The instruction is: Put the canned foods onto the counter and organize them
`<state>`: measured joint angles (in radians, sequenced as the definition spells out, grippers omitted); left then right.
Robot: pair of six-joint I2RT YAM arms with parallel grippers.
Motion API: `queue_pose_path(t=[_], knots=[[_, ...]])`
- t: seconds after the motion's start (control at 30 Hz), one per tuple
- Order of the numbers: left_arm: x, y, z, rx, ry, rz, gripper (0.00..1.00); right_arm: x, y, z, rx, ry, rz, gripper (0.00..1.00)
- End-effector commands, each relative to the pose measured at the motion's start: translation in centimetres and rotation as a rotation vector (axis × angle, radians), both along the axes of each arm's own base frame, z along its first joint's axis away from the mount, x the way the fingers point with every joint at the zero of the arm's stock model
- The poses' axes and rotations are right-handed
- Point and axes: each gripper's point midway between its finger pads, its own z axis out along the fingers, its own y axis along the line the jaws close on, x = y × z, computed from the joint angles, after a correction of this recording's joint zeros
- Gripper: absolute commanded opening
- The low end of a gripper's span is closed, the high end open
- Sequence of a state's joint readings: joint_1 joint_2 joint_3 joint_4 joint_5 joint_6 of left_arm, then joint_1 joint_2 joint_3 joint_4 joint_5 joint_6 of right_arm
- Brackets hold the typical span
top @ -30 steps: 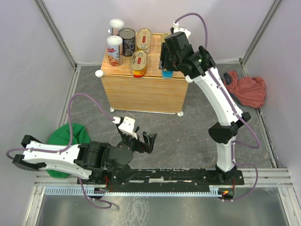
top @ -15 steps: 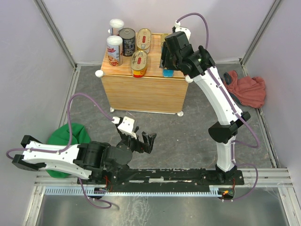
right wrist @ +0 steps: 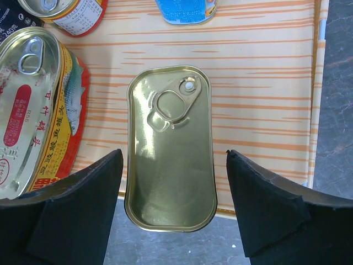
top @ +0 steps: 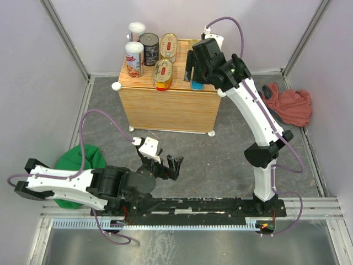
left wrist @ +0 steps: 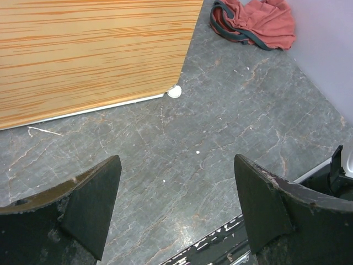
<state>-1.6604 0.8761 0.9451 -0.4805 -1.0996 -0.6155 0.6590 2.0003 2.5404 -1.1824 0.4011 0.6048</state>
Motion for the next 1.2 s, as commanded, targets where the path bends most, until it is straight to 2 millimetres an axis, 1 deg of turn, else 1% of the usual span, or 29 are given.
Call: queue_pose_path(t=[0.0,0.1,0.23,0.33,0.43,0.53,0.57,0.67,0.73,0.77,0.83,0.93,1.0,1.1,1.17], knots=[[0.3,0.4,1.6,-0.038,-0.013,0.038,0.89,-0.5,-0.8,2.4,0.028,-0.053,-0.006,0.83],[0.5,0.9,1.8,-0.054,-0.009,0.057,0.90,-1.3,-1.2,3.5,0.039,-0.071,-0.001,0.84],[0.9,2.1,1.6,-0.074,-0.006,0.099,0.90,-2.7,-2.0,5.0,0.040,-0.099,0.006,0.84],[1.3,2.9,1.1,-0.068,-0.016,0.133,0.90,-4.1,-2.4,6.1,0.038,-0.125,0.015,0.84],[1.6,3.6,0.4,-0.062,-0.021,0.164,0.91,-5.5,-3.7,6.9,0.026,-0.152,0.007,0.84],[2.0,4.5,-0.8,-0.039,-0.031,0.188,0.91,-7.0,-5.7,7.7,0.014,-0.189,-0.018,0.83],[2.1,4.9,-1.0,-0.042,-0.029,0.197,0.91,-7.8,-7.0,8.4,0.011,-0.212,-0.037,0.83],[2.7,6.2,-2.2,-0.044,-0.021,0.223,0.91,-9.5,-9.8,8.1,-0.034,-0.229,-0.083,0.83],[3.0,6.8,-2.9,-0.048,-0.011,0.234,0.91,-10.6,-11.2,7.8,-0.047,-0.238,-0.103,0.83],[3.2,7.1,-3.1,-0.042,-0.010,0.239,0.90,-11.1,-11.8,7.1,-0.061,-0.230,-0.110,0.83],[3.4,7.4,-3.5,-0.020,-0.009,0.249,0.90,-12.1,-13.0,6.4,-0.071,-0.222,-0.126,0.82],[4.0,7.6,-4.4,0.032,-0.005,0.268,0.91,-13.4,-14.2,4.6,-0.088,-0.194,-0.136,0.82],[4.5,7.5,-5.4,0.067,0.007,0.280,0.92,-14.1,-14.8,2.8,-0.106,-0.164,-0.140,0.81],[5.6,7.3,-7.2,0.100,0.042,0.286,0.93,-15.1,-15.5,-0.8,-0.126,-0.114,-0.142,0.81],[6.4,6.9,-8.5,0.102,0.076,0.262,0.93,-15.8,-15.9,-2.8,-0.112,-0.108,-0.138,0.84]])
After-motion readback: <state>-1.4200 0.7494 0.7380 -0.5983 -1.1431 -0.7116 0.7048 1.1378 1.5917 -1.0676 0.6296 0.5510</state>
